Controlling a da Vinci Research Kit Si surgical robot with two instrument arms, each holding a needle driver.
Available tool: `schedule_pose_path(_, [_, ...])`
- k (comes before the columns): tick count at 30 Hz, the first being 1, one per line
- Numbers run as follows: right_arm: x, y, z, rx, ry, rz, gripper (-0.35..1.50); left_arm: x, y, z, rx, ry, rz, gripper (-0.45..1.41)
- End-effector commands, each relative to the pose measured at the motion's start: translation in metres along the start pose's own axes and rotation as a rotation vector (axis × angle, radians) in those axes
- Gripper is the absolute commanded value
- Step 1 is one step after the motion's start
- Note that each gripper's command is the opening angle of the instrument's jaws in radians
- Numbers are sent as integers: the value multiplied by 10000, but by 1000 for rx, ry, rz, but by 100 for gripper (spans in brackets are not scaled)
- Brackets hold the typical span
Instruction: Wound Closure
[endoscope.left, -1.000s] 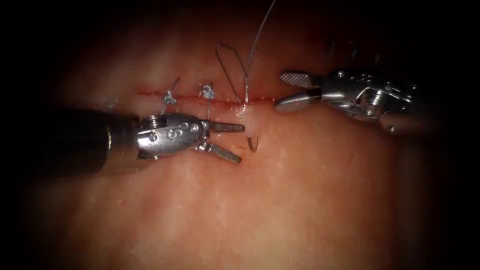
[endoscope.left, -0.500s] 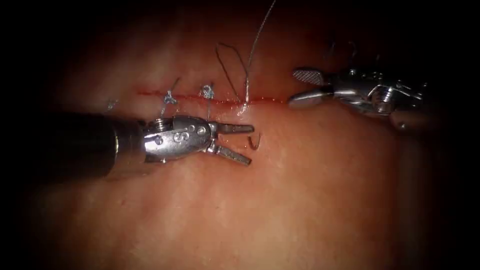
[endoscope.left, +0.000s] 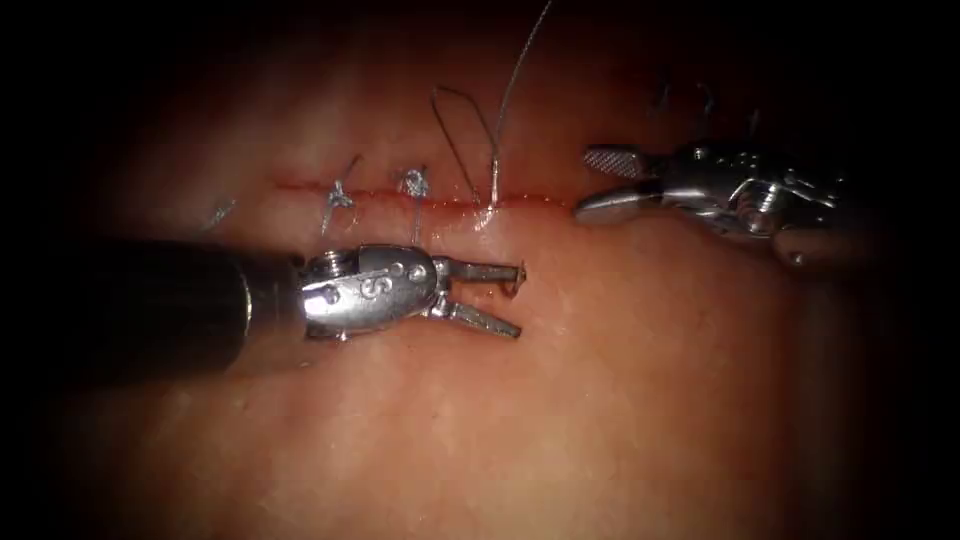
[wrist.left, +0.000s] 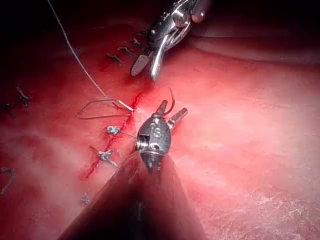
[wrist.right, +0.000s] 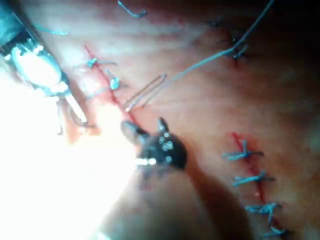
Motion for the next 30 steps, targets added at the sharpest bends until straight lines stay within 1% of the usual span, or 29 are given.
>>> schedule_pose_path(1, [2, 1, 10, 0, 3, -2, 111, -3, -7, 8, 11, -1, -1, 44])
schedule_pose_path(2, [3, 1, 11, 0, 3, -2, 109, -4, -9, 9, 18, -2, -3, 36])
schedule_pose_path(3, [2, 1, 11, -1, 3, -2, 109, -4, -10, 10, 25, -3, -5, 12])
schedule_pose_path(4, [2, 1, 11, -1, 3, -2, 109, -5, -10, 9, 28, -4, -6, -21])
schedule_pose_path(5, [2, 1, 11, -1, 3, -2, 108, -5, -9, 9, 31, -5, -8, -45])
schedule_pose_path(7, [2, 1, 10, -1, 3, -2, 106, -5, -7, 7, 40, -6, -18, -45])
schedule_pose_path(10, [2, 1, 9, 0, 3, -2, 104, -5, -5, 5, 53, -7, -112, -45])
schedule_pose_path(14, [2, 2, 7, 0, 3, -2, 103, -5, 2, 0, 28, -5, -167, -45])
schedule_pose_path(17, [0, 1, 6, 4, 2, -3, 103, 1, 9, -4, 1, -2, -219, -45])
schedule_pose_path(21, [-1, 1, 7, 9, 2, -4, 103, 13, 25, -4, -77, 4, -322, -45])
schedule_pose_path(23, [-1, 1, 7, 13, 2, -4, 101, 24, 42, -3, -148, 37, -383, -45])
schedule_pose_path(28, [-2, 0, 7, 25, 1, -5, 101, 50, 68, -3, -266, 118, -463, -45])
schedule_pose_path(30, [-4, -2, 6, 35, 0, 0, 101, 60, 74, -7, -296, 123, -467, -45])
